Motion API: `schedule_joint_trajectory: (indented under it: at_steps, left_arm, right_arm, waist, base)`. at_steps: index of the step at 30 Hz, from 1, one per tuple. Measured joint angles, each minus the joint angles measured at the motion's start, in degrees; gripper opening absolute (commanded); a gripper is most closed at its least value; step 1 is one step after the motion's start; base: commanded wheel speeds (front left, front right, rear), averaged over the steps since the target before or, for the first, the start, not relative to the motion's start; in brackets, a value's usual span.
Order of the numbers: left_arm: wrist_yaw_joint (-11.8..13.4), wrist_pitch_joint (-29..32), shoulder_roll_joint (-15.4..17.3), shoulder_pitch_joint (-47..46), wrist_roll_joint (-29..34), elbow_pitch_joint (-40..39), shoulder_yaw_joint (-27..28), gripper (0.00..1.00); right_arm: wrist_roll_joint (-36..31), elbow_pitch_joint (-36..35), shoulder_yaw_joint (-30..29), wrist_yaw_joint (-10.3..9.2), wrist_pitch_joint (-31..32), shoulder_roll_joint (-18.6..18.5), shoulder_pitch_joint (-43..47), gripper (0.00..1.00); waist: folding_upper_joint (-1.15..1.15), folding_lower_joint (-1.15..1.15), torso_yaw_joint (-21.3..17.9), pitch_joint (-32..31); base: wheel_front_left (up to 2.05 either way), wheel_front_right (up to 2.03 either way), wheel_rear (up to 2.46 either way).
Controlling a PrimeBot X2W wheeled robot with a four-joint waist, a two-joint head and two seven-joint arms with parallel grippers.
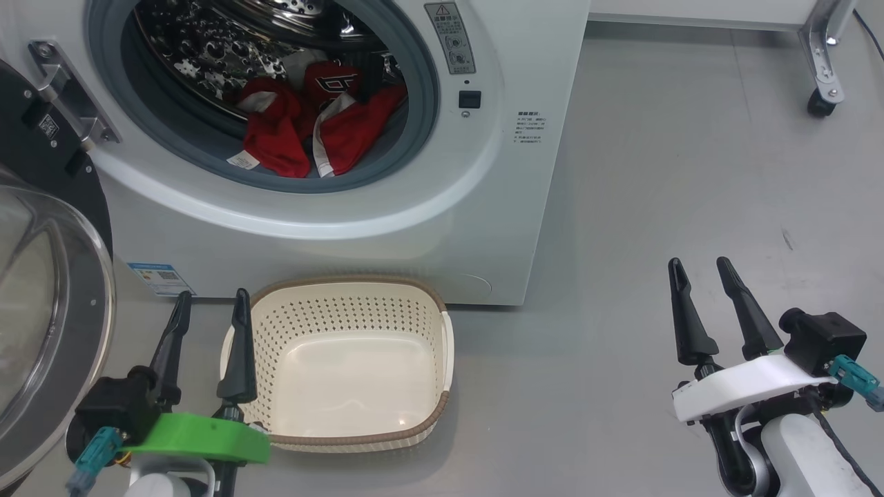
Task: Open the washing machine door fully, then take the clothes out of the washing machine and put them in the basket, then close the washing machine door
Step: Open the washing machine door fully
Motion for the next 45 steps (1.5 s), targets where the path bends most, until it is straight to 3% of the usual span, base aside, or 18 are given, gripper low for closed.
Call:
schedule_joint_trajectory:
  at_steps: [37, 45]
  left_arm:
    - [0.01, 0.01, -0.30, 0.01, 0.56, -0.55, -0.24, 1.00]
    - [0.94, 0.00, -0.20, -0.01, 0.69, -1.43, 0.43, 1.00]
  right_arm:
    - [-0.52, -0.13, 0.00, 0.08, 0.00, 0.18, -0.01, 1.00]
    - [-0.73, -1.05, 1.14, 0.54, 0.07, 0.83, -0.06, 1.00]
  waist:
    - [0.00, 0.00, -0.55, 1.33]
    - [0.00, 0.00, -1.81, 3.85]
  base:
    - [0.08, -0.08, 0.00]
    - [0.00, 0.00, 0.00]
